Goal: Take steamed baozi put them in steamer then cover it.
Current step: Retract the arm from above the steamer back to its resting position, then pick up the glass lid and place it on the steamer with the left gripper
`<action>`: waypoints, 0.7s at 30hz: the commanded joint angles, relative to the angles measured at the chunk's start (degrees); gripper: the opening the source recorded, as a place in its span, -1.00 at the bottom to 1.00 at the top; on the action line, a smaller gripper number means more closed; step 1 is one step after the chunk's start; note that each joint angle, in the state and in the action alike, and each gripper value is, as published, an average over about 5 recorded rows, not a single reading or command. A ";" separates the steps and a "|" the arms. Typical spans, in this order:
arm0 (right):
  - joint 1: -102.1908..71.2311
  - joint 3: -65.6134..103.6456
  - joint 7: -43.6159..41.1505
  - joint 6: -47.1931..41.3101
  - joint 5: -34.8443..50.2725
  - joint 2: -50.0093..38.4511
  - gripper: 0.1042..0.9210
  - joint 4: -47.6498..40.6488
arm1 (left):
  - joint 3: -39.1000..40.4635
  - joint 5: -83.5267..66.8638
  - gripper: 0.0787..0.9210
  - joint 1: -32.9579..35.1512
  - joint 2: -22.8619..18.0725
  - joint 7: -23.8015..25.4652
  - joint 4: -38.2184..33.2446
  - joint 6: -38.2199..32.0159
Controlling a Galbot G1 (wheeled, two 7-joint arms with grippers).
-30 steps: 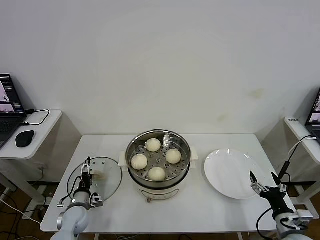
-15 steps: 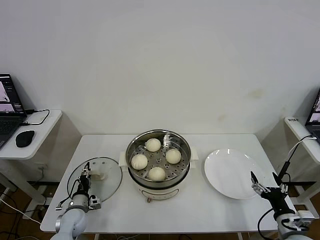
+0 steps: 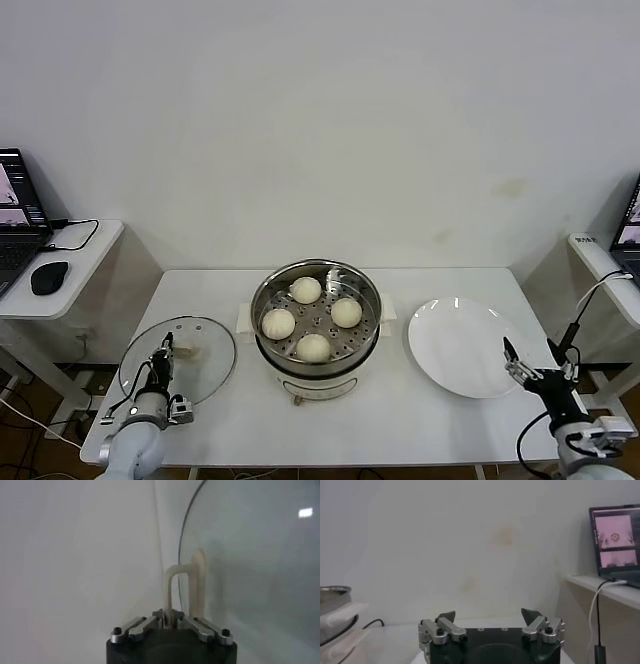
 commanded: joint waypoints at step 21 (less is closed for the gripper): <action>2.51 -3.44 0.96 -1.79 -1.02 0.88 0.76 3.18 | -9.02 0.72 -0.84 7.47 -0.24 14.53 -33.56 13.90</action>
